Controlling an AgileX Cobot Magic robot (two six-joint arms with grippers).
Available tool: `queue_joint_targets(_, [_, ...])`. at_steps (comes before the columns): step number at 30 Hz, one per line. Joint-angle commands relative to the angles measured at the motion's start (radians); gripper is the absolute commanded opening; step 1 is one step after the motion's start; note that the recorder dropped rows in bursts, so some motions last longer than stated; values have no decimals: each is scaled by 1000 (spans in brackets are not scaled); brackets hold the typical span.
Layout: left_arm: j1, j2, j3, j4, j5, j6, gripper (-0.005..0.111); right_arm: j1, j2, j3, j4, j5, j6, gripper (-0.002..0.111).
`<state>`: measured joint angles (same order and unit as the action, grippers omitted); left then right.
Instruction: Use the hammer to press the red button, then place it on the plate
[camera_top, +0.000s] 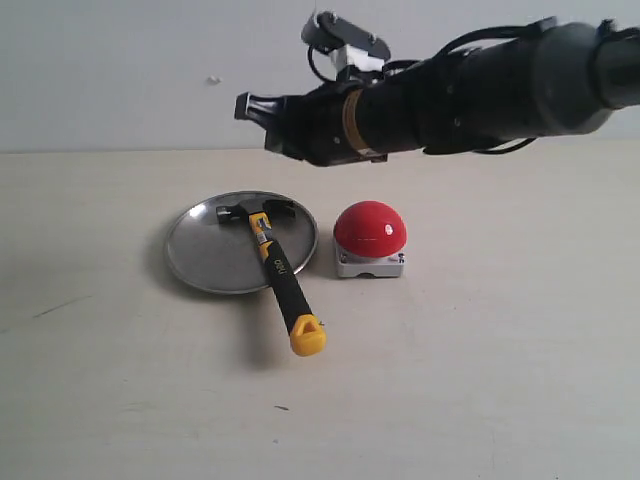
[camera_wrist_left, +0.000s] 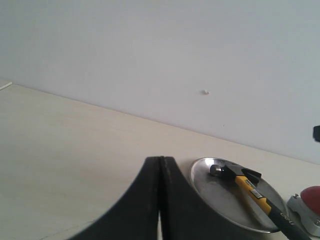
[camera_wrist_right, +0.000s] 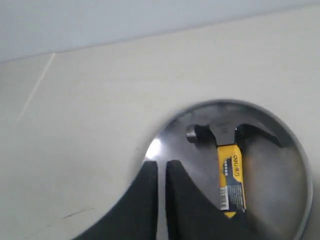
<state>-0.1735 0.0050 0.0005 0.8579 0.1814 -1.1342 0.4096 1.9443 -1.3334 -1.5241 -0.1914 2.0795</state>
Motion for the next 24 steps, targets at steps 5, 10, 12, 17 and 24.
queue_joint_targets(5, [2,-5,0,0,0,1,0,-2,-273,229,-50,98,-18,0])
queue_joint_targets(10, [2,-5,0,0,0,1,0,-2,-473,454,-52,280,-126,0])
queue_joint_targets(12, [2,-5,0,0,0,1,0,-2,-554,525,-57,316,-171,0])
queue_joint_targets(17, [2,-5,0,0,0,1,0,-2,-790,699,-87,298,-175,0])
queue_joint_targets(24, [2,-5,0,0,0,1,0,-2,-1023,840,-79,265,-171,0])
